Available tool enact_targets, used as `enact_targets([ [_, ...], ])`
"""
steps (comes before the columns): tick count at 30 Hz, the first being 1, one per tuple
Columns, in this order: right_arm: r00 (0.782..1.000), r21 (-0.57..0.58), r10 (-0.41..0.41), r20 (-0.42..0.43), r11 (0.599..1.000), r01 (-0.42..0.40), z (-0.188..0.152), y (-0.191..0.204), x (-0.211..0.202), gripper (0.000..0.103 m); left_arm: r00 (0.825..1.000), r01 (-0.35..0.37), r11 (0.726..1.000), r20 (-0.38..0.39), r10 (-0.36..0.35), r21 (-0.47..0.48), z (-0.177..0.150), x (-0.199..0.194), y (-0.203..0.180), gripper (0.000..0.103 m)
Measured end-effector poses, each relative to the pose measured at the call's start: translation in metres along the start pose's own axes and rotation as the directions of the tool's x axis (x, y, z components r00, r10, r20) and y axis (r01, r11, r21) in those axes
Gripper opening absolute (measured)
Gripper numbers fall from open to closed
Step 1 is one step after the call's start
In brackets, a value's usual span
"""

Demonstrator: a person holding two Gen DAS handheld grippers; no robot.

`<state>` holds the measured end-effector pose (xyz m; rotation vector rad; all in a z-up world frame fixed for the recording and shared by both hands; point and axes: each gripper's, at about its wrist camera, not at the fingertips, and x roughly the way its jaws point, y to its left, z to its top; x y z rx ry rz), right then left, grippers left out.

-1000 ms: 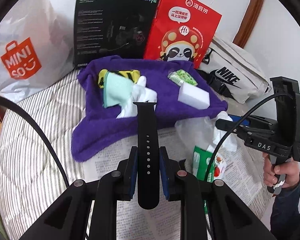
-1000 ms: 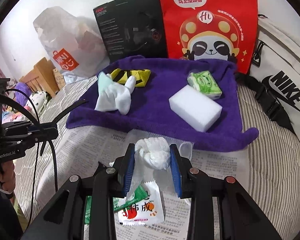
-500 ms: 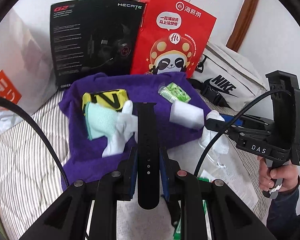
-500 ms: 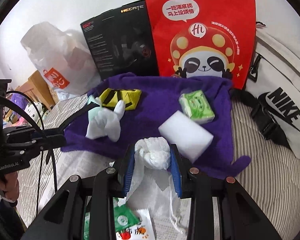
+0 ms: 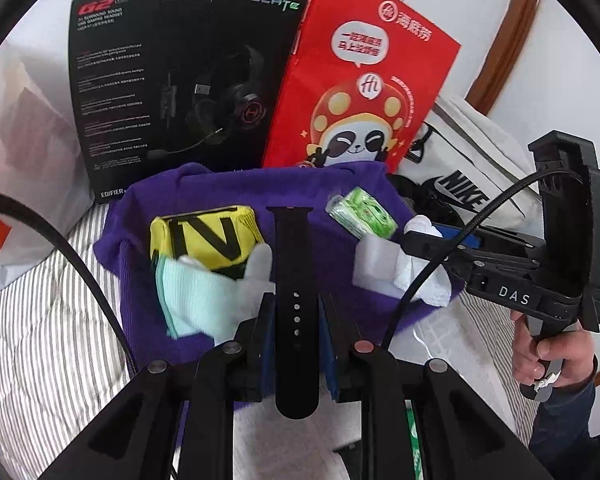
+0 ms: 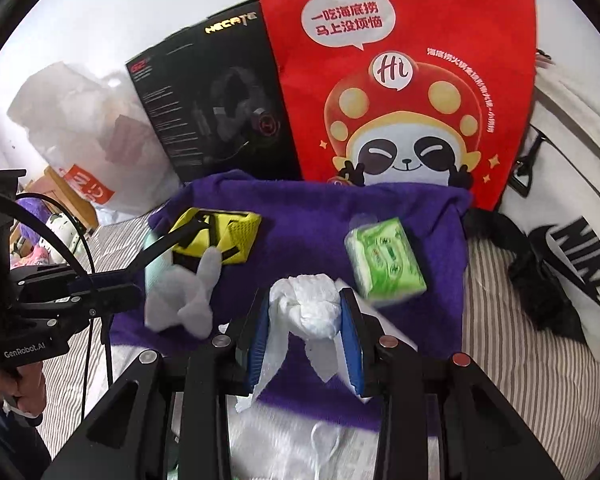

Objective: Organize soft objects
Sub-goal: 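Carry the strap with the left tool while the right tool carries the tissue onto the towel, then open both tools to release the strap and tissue on the towel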

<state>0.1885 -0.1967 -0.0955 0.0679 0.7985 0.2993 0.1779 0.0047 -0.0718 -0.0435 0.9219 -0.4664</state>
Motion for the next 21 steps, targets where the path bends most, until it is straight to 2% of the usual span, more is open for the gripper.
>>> enact_targets([
  [8, 1.000, 0.016, 0.008, -0.014, 1.000, -0.007, 0.032, -0.006, 0.040, 0.034, 0.999, -0.013, 1.000, -0.030, 0.012, -0.009, 0.025, 0.028, 0.017, 0.020],
  [12, 0.999, 0.010, -0.030, -0.036, 0.999, 0.030, 0.043, -0.013, 0.060, 0.034, 0.998, -0.022, 1.000, -0.050, 0.022, -0.010, 0.035, 0.041, 0.025, 0.020],
  [16, 0.995, 0.019, -0.042, -0.094, 0.999, 0.043, 0.046, -0.023, 0.087, 0.034, 0.996, -0.033, 0.999, -0.082, 0.032, -0.010, 0.042, 0.058, 0.029, 0.020],
  [21, 0.993, 0.006, -0.039, -0.114, 0.999, 0.040, 0.043, -0.021, 0.094, 0.037, 0.993, -0.046, 0.999, -0.110, 0.044, -0.011, 0.043, 0.071, 0.032, 0.020],
])
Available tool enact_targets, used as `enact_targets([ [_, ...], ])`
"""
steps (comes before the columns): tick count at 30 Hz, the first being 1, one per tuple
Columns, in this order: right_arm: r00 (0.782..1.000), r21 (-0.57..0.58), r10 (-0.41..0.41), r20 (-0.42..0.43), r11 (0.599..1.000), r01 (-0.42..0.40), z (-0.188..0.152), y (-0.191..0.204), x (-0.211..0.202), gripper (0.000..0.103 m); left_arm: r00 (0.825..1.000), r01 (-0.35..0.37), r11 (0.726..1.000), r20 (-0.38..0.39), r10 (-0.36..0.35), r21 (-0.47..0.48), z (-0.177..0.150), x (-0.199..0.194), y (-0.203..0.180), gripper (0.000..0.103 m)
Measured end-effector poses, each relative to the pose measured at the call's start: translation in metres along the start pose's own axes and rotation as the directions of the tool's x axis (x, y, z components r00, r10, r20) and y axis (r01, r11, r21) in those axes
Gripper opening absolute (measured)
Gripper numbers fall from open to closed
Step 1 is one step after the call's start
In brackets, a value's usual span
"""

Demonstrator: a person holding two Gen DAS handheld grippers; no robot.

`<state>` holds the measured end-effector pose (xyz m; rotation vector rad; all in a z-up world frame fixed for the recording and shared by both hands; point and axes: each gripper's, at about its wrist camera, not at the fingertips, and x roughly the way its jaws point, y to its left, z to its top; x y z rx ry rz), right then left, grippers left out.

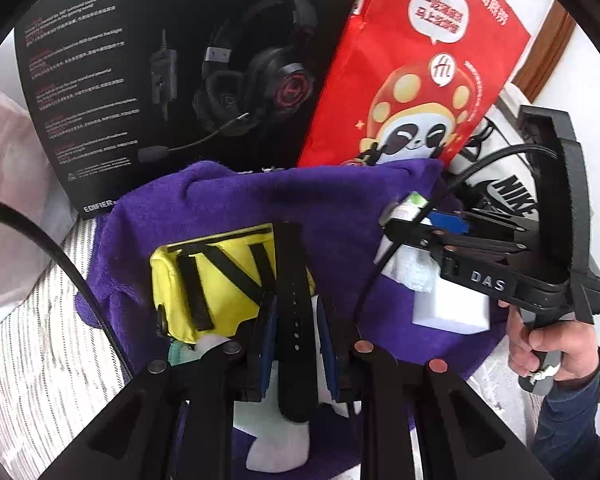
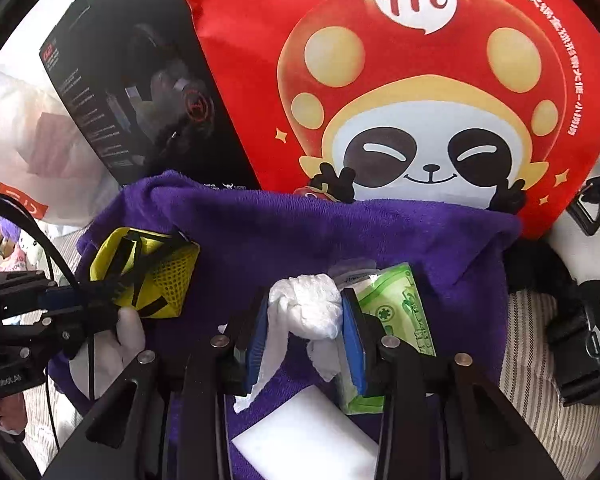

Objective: Organize soft objects
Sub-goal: 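Open both tools to release the strap and tissue on the towel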

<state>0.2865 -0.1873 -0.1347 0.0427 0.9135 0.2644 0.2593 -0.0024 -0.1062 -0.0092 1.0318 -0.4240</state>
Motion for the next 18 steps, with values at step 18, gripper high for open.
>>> enact_targets([
  [18, 0.999, -0.011, 0.043, 0.034, 0.999, -0.043, -0.001, 0.009, -0.031, 0.067, 0.999, -0.051, 0.998, 0.007, 0.051, -0.027, -0.003, -0.027, -0.002, 0.037],
])
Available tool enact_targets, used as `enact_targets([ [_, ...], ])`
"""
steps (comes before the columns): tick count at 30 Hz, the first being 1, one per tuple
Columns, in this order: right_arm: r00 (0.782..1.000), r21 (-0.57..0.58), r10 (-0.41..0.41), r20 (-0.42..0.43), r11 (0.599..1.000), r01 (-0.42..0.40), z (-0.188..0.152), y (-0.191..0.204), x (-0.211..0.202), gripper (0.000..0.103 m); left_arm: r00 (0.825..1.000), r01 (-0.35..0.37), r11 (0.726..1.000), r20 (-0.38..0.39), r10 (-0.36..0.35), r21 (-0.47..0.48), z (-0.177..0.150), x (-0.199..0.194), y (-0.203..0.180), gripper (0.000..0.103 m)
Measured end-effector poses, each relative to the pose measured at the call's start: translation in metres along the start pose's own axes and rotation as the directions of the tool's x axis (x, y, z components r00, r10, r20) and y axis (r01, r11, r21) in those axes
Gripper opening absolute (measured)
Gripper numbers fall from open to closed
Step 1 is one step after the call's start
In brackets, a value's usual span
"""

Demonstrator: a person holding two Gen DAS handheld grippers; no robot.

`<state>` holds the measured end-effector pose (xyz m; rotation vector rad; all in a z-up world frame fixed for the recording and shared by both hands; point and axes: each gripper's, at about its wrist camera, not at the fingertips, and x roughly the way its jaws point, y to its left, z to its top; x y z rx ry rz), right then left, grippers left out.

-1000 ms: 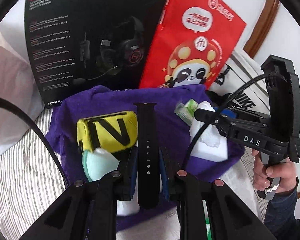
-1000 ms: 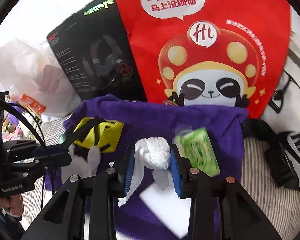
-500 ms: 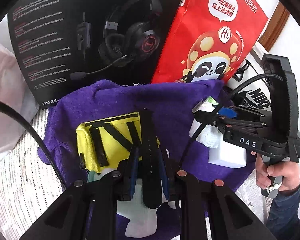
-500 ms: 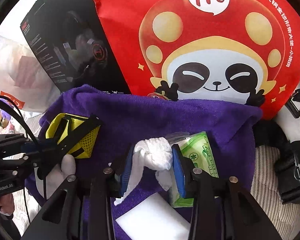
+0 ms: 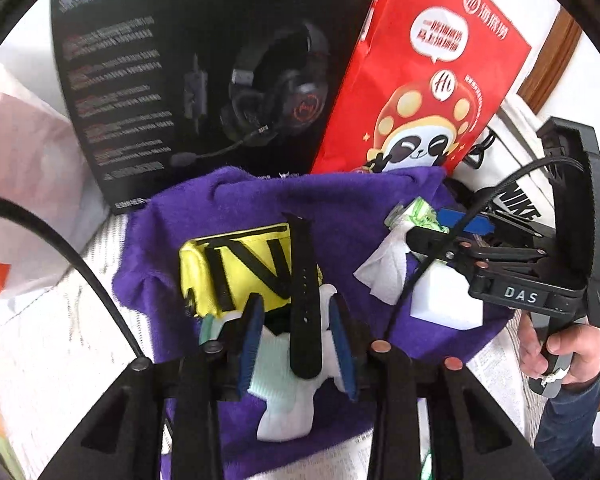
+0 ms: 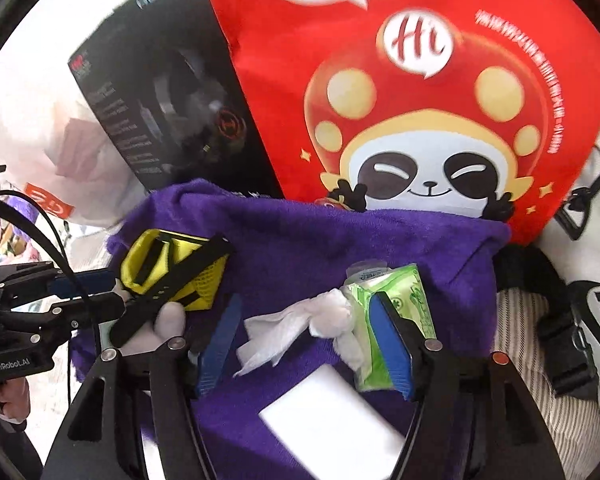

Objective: Organize soft objects
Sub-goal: 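Open both tools to release the strap and tissue on the towel, then move the left tool to the green snack packet while the right tool withdraws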

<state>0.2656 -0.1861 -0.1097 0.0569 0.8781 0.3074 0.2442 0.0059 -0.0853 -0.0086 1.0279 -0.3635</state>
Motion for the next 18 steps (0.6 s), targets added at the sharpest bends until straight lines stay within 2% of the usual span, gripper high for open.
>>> enact_targets([
  [3, 1.000, -0.004, -0.005, 0.023, 1.000, 0.005, -0.007, 0.002, -0.021, 0.068, 1.000, -0.013, 1.000, 0.023, 0.013, 0.002, -0.005, -0.018, -0.003, 0.046],
  [11, 0.996, 0.012, -0.007, 0.089, 1.000, 0.006, -0.054, 0.002, -0.089, 0.077, 0.997, -0.035, 0.999, 0.077, 0.032, 0.031, -0.038, -0.061, -0.016, 0.050],
  [18, 0.995, 0.066, 0.008, 0.102, 0.998, -0.015, -0.113, 0.003, -0.125, 0.077, 0.999, -0.010, 0.999, 0.053, 0.008, 0.037, -0.089, -0.067, -0.027, 0.050],
])
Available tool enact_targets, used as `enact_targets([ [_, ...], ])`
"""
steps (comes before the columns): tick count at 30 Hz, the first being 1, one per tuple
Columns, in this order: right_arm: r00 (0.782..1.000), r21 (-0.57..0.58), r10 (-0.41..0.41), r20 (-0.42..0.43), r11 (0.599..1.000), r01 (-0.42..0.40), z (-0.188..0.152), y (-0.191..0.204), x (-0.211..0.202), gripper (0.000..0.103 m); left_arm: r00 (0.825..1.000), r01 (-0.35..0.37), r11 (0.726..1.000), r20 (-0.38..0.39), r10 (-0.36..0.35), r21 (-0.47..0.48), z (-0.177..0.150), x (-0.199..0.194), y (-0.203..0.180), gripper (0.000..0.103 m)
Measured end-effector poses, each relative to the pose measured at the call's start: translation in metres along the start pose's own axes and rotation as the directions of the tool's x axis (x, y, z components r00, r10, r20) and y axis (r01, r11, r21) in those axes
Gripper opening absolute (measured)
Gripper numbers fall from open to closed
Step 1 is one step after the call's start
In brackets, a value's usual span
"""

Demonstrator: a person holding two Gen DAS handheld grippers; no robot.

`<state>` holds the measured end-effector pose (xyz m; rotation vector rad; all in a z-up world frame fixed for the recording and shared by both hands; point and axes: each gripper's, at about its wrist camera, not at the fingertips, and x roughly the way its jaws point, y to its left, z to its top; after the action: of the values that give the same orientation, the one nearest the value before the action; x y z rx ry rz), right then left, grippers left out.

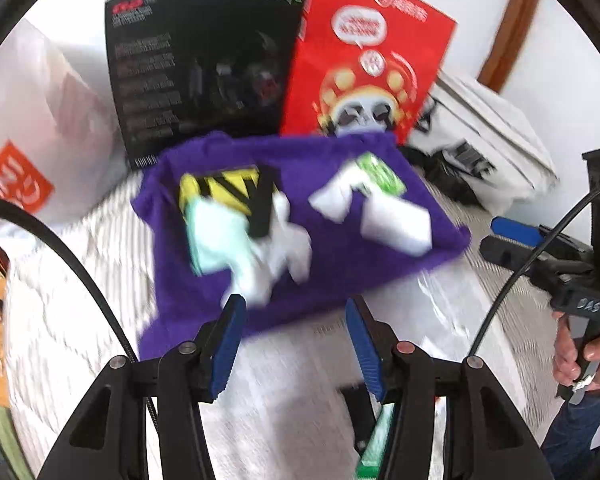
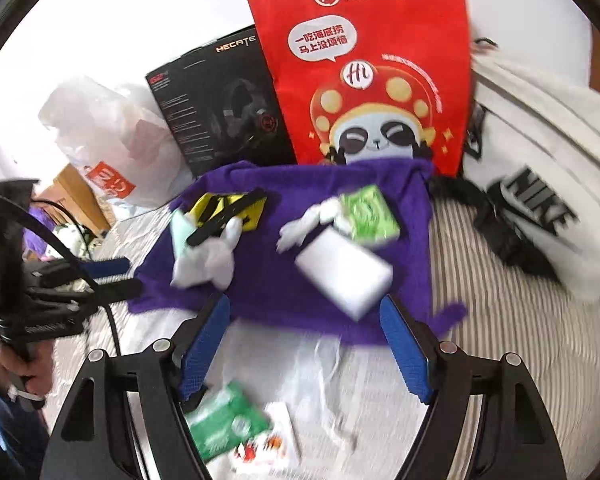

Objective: Organize soft objects
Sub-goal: 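Move the left tool to the green snack packet while the right tool withdraws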

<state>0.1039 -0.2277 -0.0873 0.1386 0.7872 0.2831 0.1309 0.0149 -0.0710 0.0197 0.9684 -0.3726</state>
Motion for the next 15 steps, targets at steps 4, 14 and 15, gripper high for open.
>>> enact_targets([
  [4, 1.000, 0.036, 0.002, 0.008, 0.999, -0.002, -0.033, -0.001, -0.016, 0.078, 0.999, 0.036, 0.999, -0.035, -0.036, 0.010, -0.031, 0.010, -0.018, 0.050],
  [14, 0.992, 0.061, -0.123, -0.014, 0.991, 0.123, -0.076, -0.030, -0.043, 0.078, 0.984, 0.141, 0.985, -0.127, -0.127, 0.102, -0.085, 0.036, -0.069, 0.054],
  [15, 0.990, 0.071, -0.137, -0.014, 0.988, 0.138, -0.080, -0.035, -0.046, 0.078, 0.983, 0.148, 0.982, -0.128, -0.133, 0.119, -0.088, 0.036, -0.075, 0.061],
])
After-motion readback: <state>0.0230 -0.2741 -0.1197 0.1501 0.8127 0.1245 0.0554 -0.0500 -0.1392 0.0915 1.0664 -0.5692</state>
